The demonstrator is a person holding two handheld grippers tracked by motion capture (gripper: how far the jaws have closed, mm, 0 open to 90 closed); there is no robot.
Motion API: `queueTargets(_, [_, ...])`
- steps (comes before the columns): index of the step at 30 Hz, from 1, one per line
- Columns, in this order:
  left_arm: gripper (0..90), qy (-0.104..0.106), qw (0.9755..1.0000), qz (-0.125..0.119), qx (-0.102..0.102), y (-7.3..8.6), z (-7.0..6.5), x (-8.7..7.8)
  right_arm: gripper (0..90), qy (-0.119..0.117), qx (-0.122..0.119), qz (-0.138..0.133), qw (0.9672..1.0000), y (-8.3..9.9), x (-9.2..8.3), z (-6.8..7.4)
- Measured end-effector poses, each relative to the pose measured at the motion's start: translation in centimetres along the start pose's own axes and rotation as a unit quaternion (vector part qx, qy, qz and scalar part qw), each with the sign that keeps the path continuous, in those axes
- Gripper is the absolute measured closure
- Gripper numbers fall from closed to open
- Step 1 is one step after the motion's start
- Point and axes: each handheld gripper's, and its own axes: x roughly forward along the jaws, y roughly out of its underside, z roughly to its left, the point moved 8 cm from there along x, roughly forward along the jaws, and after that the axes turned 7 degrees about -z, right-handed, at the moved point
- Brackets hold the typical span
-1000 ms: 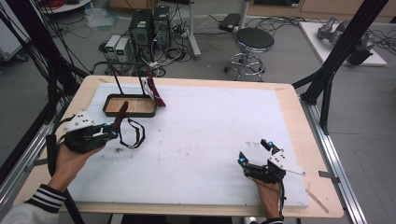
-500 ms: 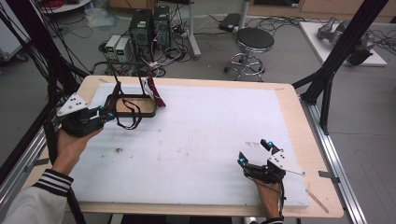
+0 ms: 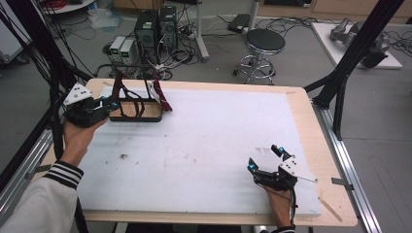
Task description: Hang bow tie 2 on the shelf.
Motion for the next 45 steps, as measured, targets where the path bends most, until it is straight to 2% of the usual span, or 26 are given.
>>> queueTargets(13, [74.6, -0.014, 0.9998, -0.004, -0.011, -1.8, 1.3, 2.2, 3.6, 0.000, -0.002, 0.001, 1.0000, 0.0, 0.0, 0.1])
queueTargets(18, [74.6, -0.027, 0.9996, -0.001, 0.000, -2.3, 1.7, 2.8, 3.6, 0.001, -0.003, 0.000, 1.0000, 0.0, 0.0, 0.0])
queueTargets(19, [74.6, -0.029, 0.9996, -0.003, -0.004, -2.4, 1.8, 2.9, 3.6, 0.000, -0.003, 0.001, 1.0000, 0.0, 0.0, 0.1])
queueTargets(27, [74.6, -0.041, 0.9991, -0.002, -0.013, -2.2, 2.4, 4.2, 3.6, 0.001, -0.002, -0.001, 1.0000, 0.0, 0.0, 0.0])
queueTargets(39, [74.6, -0.069, 0.9972, 0.009, -0.029, -1.1, 3.6, 5.7, 3.6, -0.001, -0.001, 0.000, 1.0000, 0.0, 0.0, 0.1])
queueTargets(45, [74.6, -0.075, 0.9964, 0.015, -0.036, -0.5, 3.9, 6.3, 3.6, -0.001, 0.000, 0.000, 1.0000, 0.0, 0.0, 0.1])
